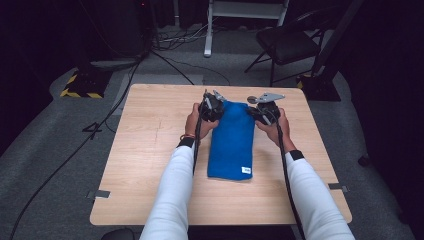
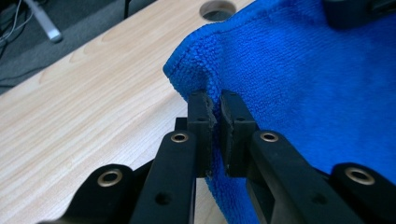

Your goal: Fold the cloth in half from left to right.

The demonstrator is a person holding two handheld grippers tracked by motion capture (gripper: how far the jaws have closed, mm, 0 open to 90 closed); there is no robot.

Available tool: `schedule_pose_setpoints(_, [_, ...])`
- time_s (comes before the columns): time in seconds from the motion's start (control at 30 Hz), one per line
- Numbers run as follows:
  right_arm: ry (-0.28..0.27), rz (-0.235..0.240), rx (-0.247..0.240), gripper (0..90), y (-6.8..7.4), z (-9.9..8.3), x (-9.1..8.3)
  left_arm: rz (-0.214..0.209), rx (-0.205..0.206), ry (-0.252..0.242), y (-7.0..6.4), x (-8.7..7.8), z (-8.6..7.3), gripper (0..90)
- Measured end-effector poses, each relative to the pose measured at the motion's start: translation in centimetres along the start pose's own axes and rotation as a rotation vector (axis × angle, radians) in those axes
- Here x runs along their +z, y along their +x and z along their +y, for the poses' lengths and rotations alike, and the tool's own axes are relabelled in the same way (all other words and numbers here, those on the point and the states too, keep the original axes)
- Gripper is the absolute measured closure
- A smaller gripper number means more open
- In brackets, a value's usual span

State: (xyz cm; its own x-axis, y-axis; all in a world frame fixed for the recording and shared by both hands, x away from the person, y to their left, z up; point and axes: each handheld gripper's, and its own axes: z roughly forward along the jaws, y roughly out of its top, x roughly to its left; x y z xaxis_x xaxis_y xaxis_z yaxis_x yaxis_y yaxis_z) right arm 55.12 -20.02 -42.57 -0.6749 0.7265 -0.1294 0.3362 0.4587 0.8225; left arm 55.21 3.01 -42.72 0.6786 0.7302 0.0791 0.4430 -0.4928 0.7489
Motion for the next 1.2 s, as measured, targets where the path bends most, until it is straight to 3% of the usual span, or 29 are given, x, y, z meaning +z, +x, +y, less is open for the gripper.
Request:
schedule_pose_setpoints(0.1, [-0.018, 0.019, -0.004, 87.0, 0.3, 0.1, -0.6, 0.001, 0.030, -0.003, -0.2, -0.7, -0.2, 84.0])
schedule_pose_setpoints(0.27, [-0.036, 0.072, -0.065, 87.0, 2.0, 0.1, -1.9, -0.035, 0.071, -0.019, -0.5, -2.0, -1.2, 84.0])
schedule_pose_setpoints(0.37, [-0.041, 0.091, -0.077, 87.0, 2.5, 0.0, -2.3, -0.051, 0.069, -0.031, -0.5, -2.7, -2.1, 83.4])
schedule_pose_setpoints(0.53, [-0.030, 0.148, -0.104, 86.9, 3.7, -1.2, -2.8, -0.071, 0.104, -0.034, -0.9, -3.5, -3.5, 82.8])
schedule_pose_setpoints(0.67, [-0.033, 0.174, -0.106, 86.9, 4.0, -1.9, -3.4, -0.092, 0.115, -0.049, -1.6, -4.1, -4.4, 81.9])
schedule_pose_setpoints(0.83, [-0.036, 0.223, -0.112, 86.9, 4.6, -2.9, -4.4, -0.123, 0.159, -0.042, -2.6, -5.2, -5.6, 79.5])
schedule_pose_setpoints(1.2, [-0.039, 0.345, -0.185, 86.7, 6.9, -4.1, -7.1, -0.177, 0.239, -0.045, -4.4, -7.4, -8.0, 77.0])
